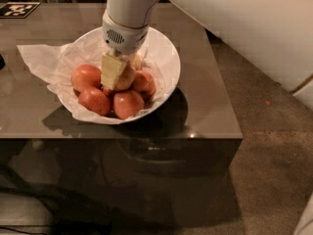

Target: Pick apple from white bowl

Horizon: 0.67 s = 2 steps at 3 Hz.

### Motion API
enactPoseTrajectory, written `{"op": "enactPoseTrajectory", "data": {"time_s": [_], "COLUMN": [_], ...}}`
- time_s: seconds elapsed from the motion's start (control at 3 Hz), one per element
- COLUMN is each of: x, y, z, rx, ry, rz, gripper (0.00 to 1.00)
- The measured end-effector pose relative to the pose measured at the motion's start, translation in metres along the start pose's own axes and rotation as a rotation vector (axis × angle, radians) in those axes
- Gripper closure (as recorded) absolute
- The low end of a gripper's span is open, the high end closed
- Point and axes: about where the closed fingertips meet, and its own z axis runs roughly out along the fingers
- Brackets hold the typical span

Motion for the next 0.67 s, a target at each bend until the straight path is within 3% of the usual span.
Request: {"op": "enactPoseTrajectory", "data": {"time_s": [0.33, 0.67], "x": [-0.002, -0.003], "y": [0.003, 0.010], "z": [-0.023, -0.069], "rx": [0.036, 0.113], "ry": [-0.022, -0.060], "rz": [-0.027, -0.073], "gripper": [1.00, 1.00]}}
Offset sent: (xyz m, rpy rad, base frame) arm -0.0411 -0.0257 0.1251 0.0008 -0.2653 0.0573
